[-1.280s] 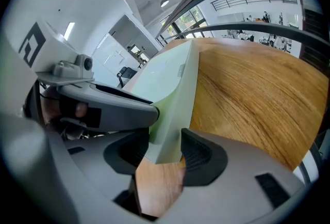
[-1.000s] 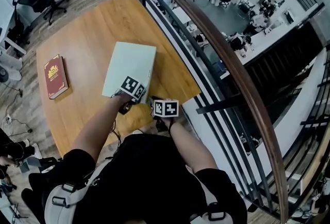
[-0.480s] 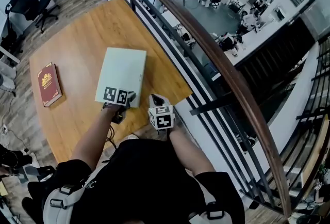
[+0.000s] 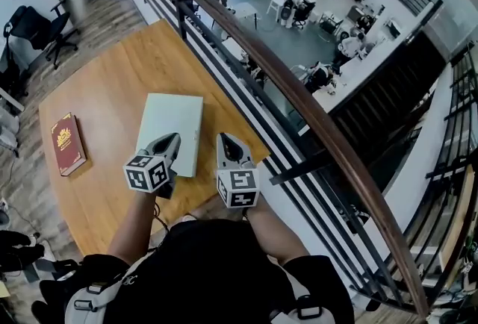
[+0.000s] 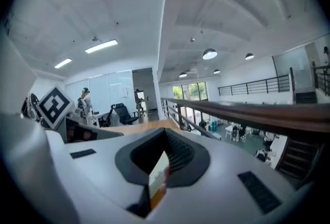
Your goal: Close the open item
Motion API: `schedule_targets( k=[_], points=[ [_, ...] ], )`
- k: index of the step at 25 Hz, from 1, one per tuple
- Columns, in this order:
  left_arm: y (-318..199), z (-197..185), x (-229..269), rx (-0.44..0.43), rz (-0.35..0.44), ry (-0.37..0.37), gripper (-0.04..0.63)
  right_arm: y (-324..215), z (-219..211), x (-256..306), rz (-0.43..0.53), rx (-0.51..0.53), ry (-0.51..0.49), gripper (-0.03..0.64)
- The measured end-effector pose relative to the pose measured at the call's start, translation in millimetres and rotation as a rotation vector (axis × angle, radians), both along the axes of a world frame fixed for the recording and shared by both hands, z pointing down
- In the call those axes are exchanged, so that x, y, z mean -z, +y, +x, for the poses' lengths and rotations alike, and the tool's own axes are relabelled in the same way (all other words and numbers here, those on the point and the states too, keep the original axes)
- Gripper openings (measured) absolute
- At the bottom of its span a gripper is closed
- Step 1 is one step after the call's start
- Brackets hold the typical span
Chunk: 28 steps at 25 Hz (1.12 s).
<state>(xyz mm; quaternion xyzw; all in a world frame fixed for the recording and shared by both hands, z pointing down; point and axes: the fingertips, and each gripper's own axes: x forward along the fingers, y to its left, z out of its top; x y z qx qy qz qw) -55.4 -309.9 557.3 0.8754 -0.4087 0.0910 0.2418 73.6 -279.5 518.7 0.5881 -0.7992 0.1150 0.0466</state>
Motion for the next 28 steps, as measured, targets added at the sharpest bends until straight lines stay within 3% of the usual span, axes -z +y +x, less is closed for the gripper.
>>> schedule_targets(
  k=[4,6,8,12,28],
  points=[
    [5.3,-8.9,70.9,0.078,0.244,-0.035,0.002,4.9,13.5,69.9,0.164,-0.038,-0.006,0.005],
    [10.8,-12.3,88.3,0.117,0.353,-0.091,0.002,9.1,18.5,89.0,0.205,-0.052,-0.018,0.005],
    [14.7,-12.2,87.1,0.136,0.414,-0.148,0.002,10.6,20.1,88.9,0.203,-0.056,-0.028,0.005],
    [26.8,-7.9,65.0,0.145,0.355,-0.138,0.002,17.7,18.8,62.6,0.133,-0.047,-0.039,0.003],
    [41.6,-1.1,63.3,0.127,0.342,-0.149,0.002,23.0,19.9,73.0,0.204,-0.057,0.000,0.005]
  ],
)
